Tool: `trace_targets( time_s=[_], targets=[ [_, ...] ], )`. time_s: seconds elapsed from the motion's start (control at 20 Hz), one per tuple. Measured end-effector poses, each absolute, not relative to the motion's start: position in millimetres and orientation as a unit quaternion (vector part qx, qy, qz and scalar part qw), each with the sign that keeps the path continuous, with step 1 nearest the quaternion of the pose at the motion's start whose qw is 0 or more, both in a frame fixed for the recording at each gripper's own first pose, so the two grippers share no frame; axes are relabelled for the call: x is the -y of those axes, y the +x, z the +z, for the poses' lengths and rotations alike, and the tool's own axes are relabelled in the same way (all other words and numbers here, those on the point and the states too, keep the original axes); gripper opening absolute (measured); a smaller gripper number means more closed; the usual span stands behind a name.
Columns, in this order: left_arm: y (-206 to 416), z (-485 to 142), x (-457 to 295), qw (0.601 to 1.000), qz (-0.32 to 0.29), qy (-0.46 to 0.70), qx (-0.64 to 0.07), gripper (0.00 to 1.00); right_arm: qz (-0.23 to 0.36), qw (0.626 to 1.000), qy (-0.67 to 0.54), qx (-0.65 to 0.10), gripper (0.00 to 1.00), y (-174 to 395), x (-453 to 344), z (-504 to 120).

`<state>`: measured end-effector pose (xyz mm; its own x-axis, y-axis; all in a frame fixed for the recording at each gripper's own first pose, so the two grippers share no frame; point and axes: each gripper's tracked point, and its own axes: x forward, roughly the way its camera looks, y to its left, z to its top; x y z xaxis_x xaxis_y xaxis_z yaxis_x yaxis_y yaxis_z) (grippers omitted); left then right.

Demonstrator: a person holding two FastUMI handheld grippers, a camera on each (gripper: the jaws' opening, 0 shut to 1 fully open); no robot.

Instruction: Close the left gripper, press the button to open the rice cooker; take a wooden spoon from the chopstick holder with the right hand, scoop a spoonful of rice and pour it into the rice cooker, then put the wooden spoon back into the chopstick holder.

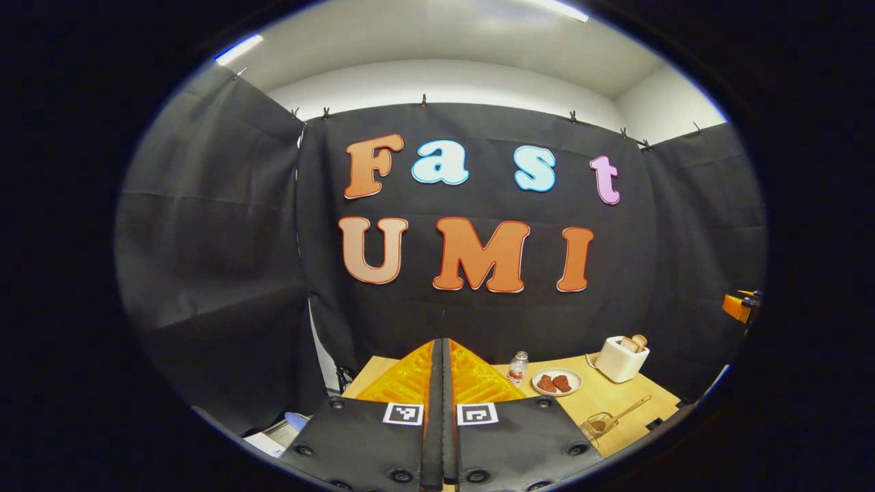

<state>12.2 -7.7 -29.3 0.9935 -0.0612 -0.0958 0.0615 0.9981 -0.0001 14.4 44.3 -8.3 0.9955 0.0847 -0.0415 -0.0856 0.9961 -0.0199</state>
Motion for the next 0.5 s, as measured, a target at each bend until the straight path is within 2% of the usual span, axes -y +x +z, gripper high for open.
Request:
trace_targets(
  time_s=[0.05,0.2,0.5],
  targets=[
    [17,-30,8,0.998,-0.034,0.001,-0.049,0.07,0.042,0.999,-0.01,-0.021,0.95,15,-43,-10],
    [29,-42,15,0.997,-0.045,0.003,-0.058,0.02,0.042,0.999,-0.012,-0.025,0.95,16,-45,-10],
    [66,-89,38,0.992,-0.081,-0.004,-0.098,0.04,0.042,0.999,-0.015,-0.031,0.95,16,-43,-15]
  ],
)
